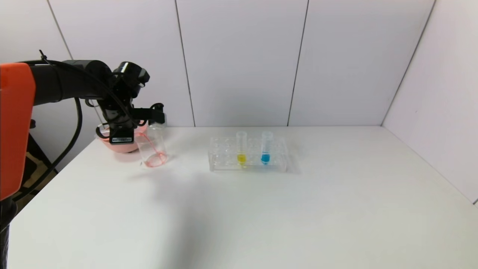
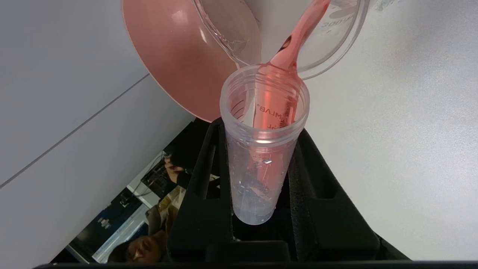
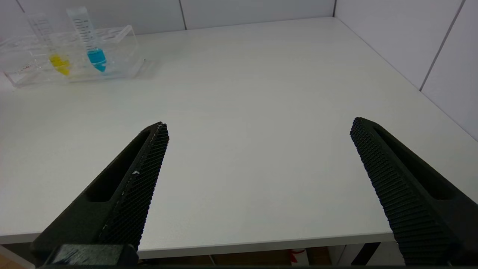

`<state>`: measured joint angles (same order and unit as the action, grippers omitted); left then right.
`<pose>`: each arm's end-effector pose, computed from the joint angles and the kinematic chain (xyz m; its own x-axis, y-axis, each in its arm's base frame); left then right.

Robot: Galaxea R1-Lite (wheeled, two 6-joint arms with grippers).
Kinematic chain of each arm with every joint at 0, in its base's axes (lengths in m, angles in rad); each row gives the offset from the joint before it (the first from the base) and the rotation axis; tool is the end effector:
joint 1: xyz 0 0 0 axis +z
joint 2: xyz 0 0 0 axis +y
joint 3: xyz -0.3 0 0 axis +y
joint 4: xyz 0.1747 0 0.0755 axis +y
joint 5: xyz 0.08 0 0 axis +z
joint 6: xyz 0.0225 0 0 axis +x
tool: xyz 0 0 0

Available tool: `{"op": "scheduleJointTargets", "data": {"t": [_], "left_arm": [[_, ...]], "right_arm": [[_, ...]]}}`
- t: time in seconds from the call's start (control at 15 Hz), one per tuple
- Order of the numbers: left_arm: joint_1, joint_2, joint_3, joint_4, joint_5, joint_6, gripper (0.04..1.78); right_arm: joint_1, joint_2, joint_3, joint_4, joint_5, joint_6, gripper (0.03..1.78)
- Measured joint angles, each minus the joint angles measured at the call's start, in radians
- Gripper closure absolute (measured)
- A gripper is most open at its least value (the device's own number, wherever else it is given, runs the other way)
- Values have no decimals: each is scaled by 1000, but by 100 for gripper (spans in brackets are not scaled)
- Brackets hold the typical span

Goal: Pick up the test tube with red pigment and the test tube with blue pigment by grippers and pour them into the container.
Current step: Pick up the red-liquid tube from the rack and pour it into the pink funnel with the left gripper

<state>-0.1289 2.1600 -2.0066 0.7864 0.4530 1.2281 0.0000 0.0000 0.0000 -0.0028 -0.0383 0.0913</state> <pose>0.4079 -0.0429 0.2164 0.5823 0.3658 -0.7260 0.7070 0.2130 0.6744 -0.0228 -0.0009 0.0758 0.9993 -0.0383 0.0028 0.0379 0.9951 0.0913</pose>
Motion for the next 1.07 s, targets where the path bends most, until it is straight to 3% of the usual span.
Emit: {"op": "scheduleJointTargets", "data": {"t": [1.07], "left_arm": [[-36,0,-13,9,83,14,137]], "right_arm": [[0,0,0,0,0,0,4]]}}
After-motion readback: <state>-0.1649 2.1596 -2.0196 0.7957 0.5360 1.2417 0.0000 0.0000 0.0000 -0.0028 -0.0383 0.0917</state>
